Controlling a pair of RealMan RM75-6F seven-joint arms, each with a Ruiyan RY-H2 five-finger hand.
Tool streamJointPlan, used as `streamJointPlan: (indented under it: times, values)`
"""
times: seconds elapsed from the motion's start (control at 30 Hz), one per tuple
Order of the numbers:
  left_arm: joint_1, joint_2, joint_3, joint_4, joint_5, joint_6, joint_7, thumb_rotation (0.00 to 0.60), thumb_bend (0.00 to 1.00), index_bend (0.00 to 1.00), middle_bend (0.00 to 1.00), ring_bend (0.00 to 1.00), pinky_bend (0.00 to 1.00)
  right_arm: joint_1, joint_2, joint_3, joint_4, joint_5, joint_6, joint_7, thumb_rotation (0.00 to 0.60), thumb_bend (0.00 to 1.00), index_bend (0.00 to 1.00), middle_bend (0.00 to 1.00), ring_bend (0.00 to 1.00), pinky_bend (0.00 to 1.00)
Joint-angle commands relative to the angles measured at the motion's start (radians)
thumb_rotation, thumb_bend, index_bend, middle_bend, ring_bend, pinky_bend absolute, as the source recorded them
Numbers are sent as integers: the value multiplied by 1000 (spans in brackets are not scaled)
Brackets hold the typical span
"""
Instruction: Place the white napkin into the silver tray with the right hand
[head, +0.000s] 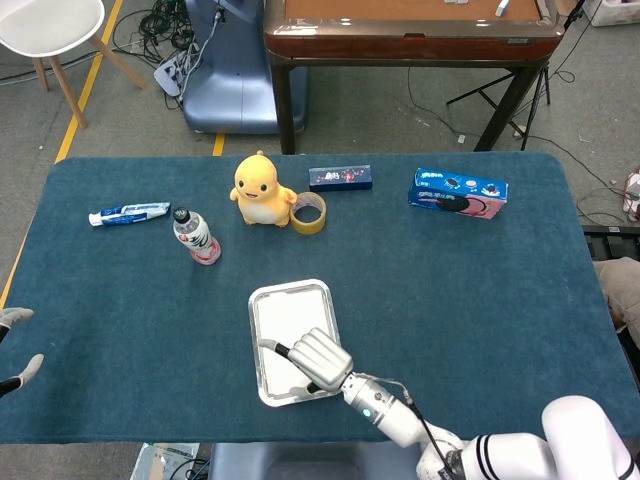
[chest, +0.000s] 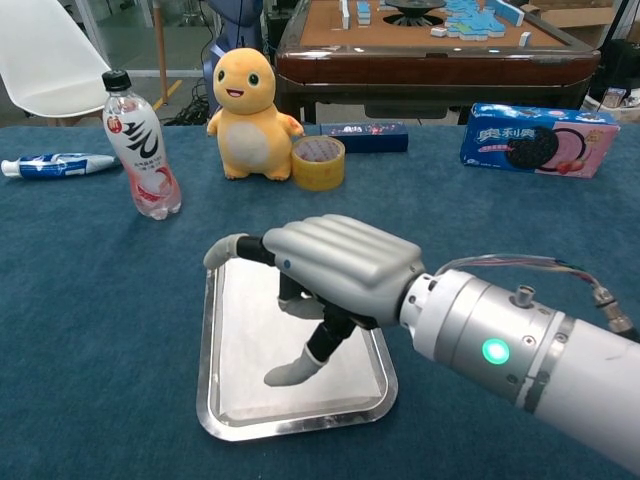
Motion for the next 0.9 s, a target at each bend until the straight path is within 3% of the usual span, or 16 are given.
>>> streamJointPlan:
  times: [0.03, 0.27, 0.33, 0.47, 0.6, 0.7, 0.8, 0.9]
  values:
    - [0, 0, 1, -1, 0, -1, 0, 600, 224, 284, 289, 220, 420, 0, 5, 1, -5, -1, 4, -4, 600, 0, 177, 1000, 1000, 1000]
    - [0, 0, 1, -1, 1, -1, 0, 600, 224, 284, 290, 221, 420, -19, -1, -5, 49, -60, 88, -71, 600, 0, 188, 1000, 1000, 1000]
    - [0, 1, 1, -3, 2, 0, 1, 600, 224, 284, 290, 221, 420, -25, 4, -8, 63, -76, 110, -101, 600, 0, 260, 1000, 1000, 1000]
    - [1, 1, 2, -2, 3, 1, 2, 600, 224, 284, 290, 221, 420, -43, 42, -7, 47, -69, 129, -191, 600, 0, 517, 1000, 1000, 1000]
    - [0, -1, 4, -4, 7, 1, 9, 600, 224, 284, 290, 221, 420, -63, 113, -3, -20, -31, 127, -287, 600, 0, 564, 976, 994, 1000]
    - [0, -2, 6, -7, 10, 1, 16, 600, 224, 284, 290, 221, 420, -82, 172, -5, -79, 10, 127, -369, 600, 0, 564, 888, 936, 1000]
    - [2, -2, 9, -12, 15, 4, 24, 600, 224, 284, 290, 221, 420, -101, 241, -18, -135, 54, 122, -475, 600, 0, 503, 720, 795, 996]
    - [3, -3, 12, -14, 28, 11, 30, 600, 224, 284, 290, 221, 420, -123, 314, -32, -197, 108, 125, -564, 600, 0, 413, 537, 604, 862]
